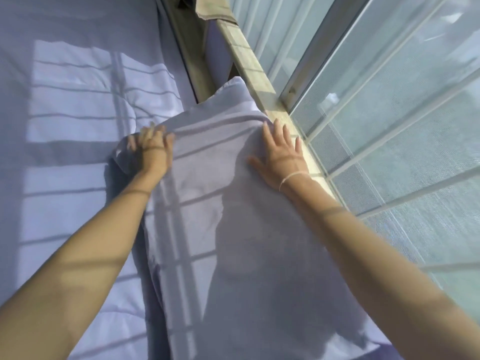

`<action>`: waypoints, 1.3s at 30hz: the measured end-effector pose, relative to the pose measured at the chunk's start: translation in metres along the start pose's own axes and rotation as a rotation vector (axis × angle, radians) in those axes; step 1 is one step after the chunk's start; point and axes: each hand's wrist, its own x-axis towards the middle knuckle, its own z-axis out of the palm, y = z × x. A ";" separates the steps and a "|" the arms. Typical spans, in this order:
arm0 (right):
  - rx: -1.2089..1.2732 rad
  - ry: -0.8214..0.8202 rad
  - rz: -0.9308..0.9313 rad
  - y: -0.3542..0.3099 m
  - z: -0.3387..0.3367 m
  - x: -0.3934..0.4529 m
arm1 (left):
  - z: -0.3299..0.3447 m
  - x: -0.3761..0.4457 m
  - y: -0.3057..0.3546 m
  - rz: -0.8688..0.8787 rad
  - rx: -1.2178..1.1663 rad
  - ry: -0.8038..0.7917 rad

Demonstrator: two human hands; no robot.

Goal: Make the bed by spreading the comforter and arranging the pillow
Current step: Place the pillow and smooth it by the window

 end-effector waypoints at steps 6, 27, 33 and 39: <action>-0.205 0.005 -0.177 -0.005 0.013 -0.072 | 0.024 0.020 0.073 0.080 0.056 -0.399; -0.257 0.098 -0.271 0.014 0.036 -0.163 | 0.038 0.078 0.170 0.062 -0.246 -0.193; -0.223 0.131 -0.236 0.011 0.036 -0.170 | 0.034 0.115 0.191 0.053 0.044 -0.075; -0.223 0.118 -0.205 0.012 0.041 -0.188 | 0.031 0.097 0.196 0.255 0.034 -0.046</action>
